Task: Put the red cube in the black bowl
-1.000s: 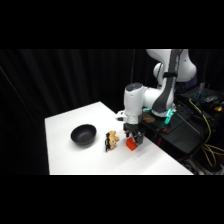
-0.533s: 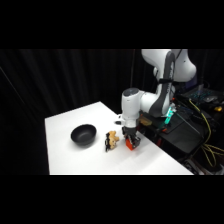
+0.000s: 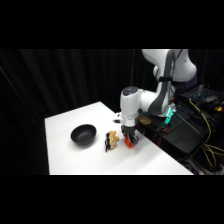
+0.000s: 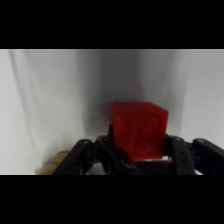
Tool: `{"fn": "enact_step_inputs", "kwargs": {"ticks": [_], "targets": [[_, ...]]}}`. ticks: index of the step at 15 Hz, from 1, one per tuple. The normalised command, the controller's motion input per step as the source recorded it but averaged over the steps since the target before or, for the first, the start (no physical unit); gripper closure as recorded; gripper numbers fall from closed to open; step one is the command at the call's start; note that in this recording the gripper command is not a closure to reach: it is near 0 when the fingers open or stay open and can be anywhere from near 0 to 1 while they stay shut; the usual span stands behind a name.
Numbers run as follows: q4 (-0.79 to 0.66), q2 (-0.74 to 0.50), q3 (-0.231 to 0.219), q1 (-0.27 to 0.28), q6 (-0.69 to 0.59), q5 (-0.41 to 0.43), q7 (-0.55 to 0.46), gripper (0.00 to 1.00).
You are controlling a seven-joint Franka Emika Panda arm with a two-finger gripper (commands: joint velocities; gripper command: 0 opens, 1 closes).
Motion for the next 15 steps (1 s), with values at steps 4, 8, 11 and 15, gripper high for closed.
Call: {"fn": "enact_step_inputs", "kwargs": {"ticks": [4, 8, 11, 15], "targets": [[-0.02, -0.65, 0.014, -0.059, -0.65, -0.059, 0.09, 1.0], [0.23, -0.4, 0.015, -0.197, -0.61, -0.037, -0.04, 1.0], [0.4, -0.02, -0.043, -0.223, -0.35, -0.035, -0.16, 1.0], [0.51, 0.2, -0.058, -0.172, -0.22, -0.028, -0.21, 1.0]]}}
